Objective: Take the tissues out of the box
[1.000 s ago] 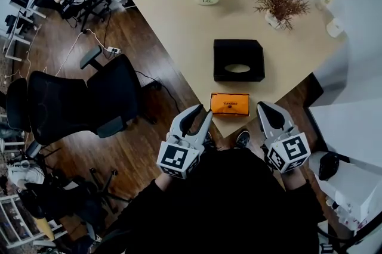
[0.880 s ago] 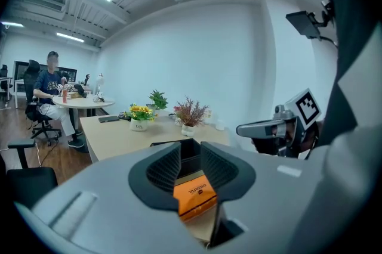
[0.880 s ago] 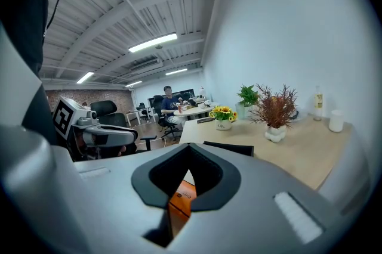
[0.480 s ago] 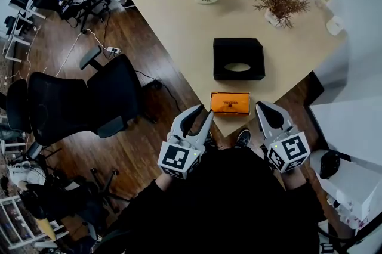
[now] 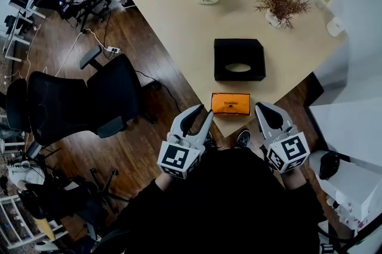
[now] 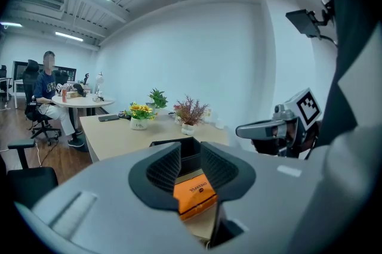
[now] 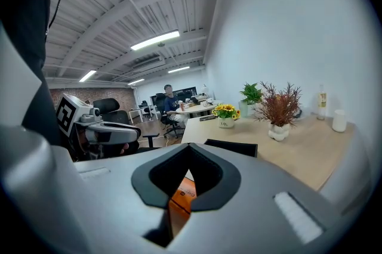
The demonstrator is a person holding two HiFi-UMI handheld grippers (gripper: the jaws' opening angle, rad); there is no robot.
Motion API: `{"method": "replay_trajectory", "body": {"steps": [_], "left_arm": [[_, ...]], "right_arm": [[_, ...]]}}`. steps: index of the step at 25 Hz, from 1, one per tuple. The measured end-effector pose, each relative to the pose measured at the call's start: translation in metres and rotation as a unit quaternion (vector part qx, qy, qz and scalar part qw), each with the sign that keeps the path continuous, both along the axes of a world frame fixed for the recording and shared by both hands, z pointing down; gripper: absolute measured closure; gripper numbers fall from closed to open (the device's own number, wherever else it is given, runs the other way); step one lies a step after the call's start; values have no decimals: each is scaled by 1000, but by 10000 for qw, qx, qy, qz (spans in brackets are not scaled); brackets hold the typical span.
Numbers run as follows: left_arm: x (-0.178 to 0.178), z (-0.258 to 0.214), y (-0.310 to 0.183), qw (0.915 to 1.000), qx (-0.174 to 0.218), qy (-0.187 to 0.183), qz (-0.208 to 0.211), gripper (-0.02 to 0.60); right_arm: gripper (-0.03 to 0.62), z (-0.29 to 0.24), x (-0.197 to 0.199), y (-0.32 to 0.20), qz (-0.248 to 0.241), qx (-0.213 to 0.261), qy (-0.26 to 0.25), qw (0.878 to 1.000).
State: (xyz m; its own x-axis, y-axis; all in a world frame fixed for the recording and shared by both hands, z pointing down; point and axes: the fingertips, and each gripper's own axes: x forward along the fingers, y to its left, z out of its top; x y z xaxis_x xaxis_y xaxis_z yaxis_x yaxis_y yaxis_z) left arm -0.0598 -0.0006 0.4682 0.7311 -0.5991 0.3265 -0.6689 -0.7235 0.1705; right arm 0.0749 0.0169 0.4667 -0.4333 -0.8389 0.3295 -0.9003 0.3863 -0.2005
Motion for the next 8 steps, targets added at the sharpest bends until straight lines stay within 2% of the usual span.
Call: {"method": "replay_trajectory", "body": {"steps": [8], "left_arm": [[-1,1,0,10000,-17,25,-11,499]], "right_arm": [[594,2,-2,1,-29,-7,-6,10000]]}}
